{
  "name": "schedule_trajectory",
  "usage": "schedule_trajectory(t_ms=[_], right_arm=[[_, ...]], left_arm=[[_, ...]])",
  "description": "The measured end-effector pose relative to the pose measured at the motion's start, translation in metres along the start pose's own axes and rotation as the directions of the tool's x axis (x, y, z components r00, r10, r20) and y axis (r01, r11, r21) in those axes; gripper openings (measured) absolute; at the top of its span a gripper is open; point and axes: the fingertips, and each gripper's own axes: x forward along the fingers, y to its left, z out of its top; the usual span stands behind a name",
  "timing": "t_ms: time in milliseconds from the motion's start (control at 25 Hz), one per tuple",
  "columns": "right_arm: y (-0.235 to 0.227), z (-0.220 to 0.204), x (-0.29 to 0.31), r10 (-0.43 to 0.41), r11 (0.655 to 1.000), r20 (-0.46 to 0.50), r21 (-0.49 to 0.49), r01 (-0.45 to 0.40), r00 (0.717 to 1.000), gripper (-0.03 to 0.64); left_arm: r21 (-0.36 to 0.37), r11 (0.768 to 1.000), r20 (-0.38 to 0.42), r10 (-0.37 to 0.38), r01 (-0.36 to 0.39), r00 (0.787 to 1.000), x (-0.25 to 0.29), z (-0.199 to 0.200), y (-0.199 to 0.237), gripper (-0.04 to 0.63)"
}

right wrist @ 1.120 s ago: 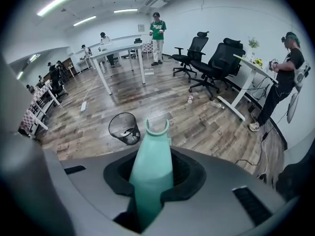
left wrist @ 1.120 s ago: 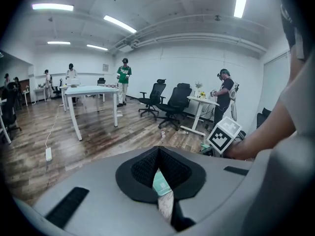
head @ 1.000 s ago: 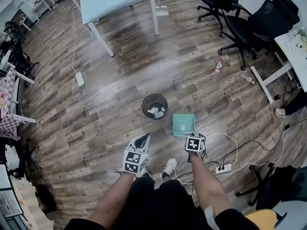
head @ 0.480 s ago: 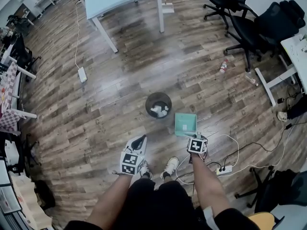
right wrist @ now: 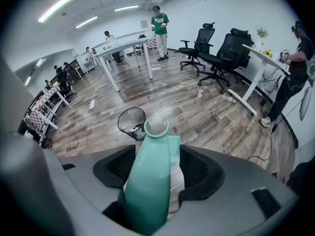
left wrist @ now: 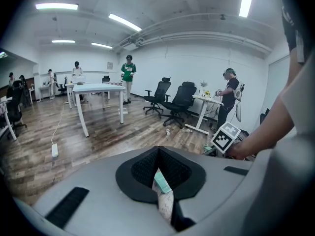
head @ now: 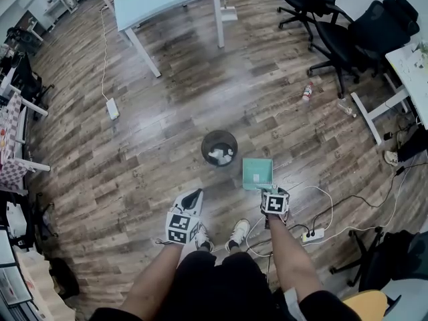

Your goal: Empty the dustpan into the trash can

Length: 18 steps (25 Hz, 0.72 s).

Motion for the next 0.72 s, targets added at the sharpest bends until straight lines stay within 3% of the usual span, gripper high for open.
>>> schedule_trajectory(t_ms=[240,360,480,720], right_arm=[[-0.003,0.029,-0.038,0.014,1.0,0.164,-0.003,-0.013,0.986,0.301],[0.011,0.054,-0.076,0.025,0.997,0.266,-0.082,-0.003,0.964,0.302],[0.035,0.08,-0.123,0.056,0.982,0.366,-0.189,0.016,0.929,0.302],[0.077,0.13,-0.208,0.111,0.978,0.537,-0.207,0.003,0.836,0.302]], left_arm=[[0.008,1.0,0.024,-0.026,0.026,0.999,-0.004,0.008,-0.002,0.012],[0.015,0.999,0.038,-0.045,0.045,0.998,-0.006,0.014,-0.005,0.012],[0.034,0.997,0.055,-0.064,0.062,0.996,-0.009,0.023,-0.006,0.012],[0.037,0.996,0.161,-0.085,0.08,0.983,-0.021,0.066,-0.005,0.012]])
